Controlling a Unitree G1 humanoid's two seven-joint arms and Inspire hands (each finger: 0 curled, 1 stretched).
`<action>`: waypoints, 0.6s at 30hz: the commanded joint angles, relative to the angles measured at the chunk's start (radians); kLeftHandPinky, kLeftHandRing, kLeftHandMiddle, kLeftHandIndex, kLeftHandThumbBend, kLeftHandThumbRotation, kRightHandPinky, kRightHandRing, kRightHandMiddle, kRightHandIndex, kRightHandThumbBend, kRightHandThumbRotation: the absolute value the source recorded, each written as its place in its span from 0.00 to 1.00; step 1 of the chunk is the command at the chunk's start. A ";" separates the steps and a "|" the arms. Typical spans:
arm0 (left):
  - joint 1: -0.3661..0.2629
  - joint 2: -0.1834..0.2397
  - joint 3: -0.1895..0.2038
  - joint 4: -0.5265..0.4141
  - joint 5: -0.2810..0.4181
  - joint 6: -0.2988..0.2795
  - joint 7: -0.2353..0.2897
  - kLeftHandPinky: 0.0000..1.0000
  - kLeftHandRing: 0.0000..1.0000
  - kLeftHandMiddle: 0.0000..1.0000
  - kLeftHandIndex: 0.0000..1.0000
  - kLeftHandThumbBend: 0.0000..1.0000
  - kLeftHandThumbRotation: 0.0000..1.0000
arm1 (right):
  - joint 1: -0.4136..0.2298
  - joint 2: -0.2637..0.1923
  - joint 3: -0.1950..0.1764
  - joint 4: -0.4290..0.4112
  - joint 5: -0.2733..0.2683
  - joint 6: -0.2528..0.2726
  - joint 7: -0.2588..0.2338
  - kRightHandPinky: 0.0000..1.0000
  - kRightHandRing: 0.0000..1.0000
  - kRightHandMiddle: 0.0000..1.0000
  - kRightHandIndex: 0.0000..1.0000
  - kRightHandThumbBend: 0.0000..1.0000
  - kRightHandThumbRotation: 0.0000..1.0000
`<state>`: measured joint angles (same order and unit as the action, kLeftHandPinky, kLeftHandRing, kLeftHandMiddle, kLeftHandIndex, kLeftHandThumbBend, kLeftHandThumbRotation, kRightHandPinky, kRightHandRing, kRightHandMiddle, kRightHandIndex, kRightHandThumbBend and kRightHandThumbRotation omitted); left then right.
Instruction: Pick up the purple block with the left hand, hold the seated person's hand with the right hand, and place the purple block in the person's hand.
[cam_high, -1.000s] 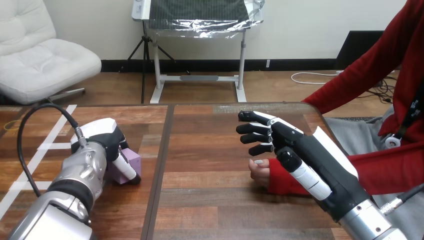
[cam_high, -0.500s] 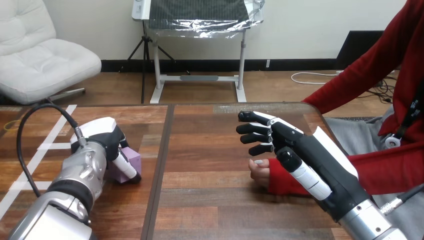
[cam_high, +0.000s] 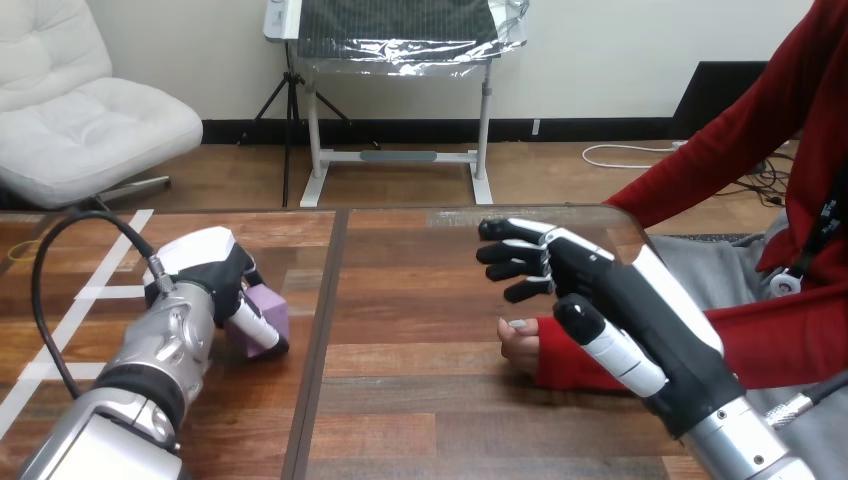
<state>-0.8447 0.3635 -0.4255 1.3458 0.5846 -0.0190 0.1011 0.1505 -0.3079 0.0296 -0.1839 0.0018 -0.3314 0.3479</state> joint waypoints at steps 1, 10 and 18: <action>-0.034 0.017 0.029 -0.045 -0.020 -0.028 0.048 0.34 0.41 0.47 0.45 0.73 0.00 | -0.078 0.020 -0.039 0.038 -0.013 -0.067 -0.053 0.69 0.76 0.78 0.81 0.98 1.00; -0.021 0.024 0.072 -0.092 -0.060 -0.072 0.099 0.29 0.36 0.43 0.45 0.73 0.00 | -0.127 -0.008 -0.063 0.109 -0.093 -0.116 -0.130 0.70 0.76 0.79 0.83 0.98 0.94; 0.007 0.033 0.108 -0.156 -0.089 -0.121 0.141 0.28 0.35 0.42 0.44 0.75 0.00 | -0.169 -0.055 -0.088 0.145 -0.169 -0.095 -0.163 0.73 0.79 0.82 0.87 0.98 0.85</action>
<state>-0.8135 0.3747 -0.3487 1.2841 0.5153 -0.0986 0.1962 0.0796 -0.3262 -0.0192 -0.0540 -0.1346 -0.4204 0.2164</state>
